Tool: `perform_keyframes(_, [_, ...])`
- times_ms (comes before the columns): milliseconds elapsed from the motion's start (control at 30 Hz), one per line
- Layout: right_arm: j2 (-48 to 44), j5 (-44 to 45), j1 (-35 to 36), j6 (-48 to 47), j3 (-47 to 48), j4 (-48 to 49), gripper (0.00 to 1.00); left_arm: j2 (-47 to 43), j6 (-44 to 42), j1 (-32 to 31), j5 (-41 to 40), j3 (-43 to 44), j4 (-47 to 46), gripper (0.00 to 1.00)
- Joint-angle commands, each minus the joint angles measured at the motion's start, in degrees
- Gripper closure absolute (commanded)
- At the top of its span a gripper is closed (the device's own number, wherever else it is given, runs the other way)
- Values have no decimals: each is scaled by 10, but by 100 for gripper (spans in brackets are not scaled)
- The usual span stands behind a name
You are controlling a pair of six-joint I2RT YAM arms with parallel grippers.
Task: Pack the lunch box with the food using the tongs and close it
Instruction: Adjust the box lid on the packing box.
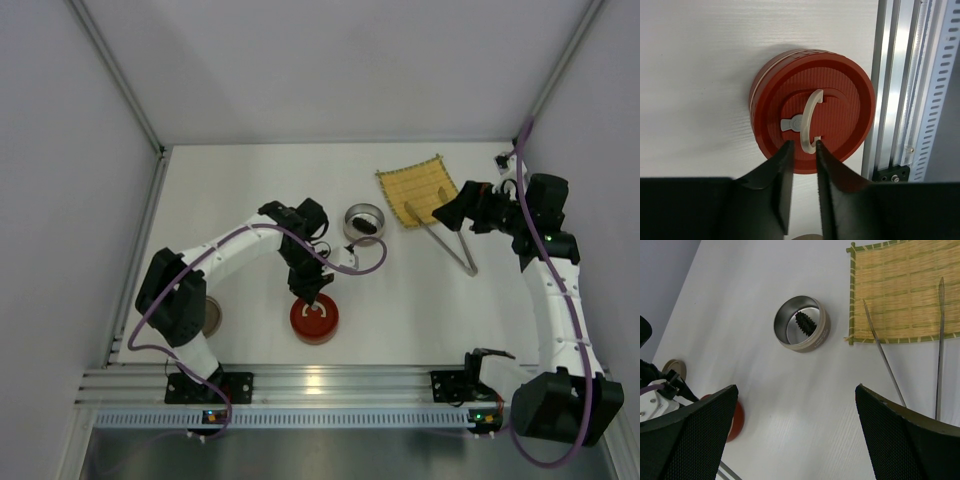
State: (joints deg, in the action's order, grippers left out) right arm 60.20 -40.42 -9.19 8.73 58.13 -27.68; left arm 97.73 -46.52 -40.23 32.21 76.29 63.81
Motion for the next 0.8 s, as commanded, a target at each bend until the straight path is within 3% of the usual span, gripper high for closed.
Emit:
perform_keyframes(0, [2,-12,-11,-6,3,15,1,-30,-6,0,27,10,-4,75])
perform_keyframes(100, [-1,-12,-11,-6,1,16,1,-36,3,4,29,25,-12,88])
perform_keyframes(300, [-2,-14,-10,-4,1,19,1,-10,-5,6,12,35,-15,94])
perform_keyframes(767, [4,-16,-11,-3,2,21,1,6,-1,-19,-59,0,-53,91])
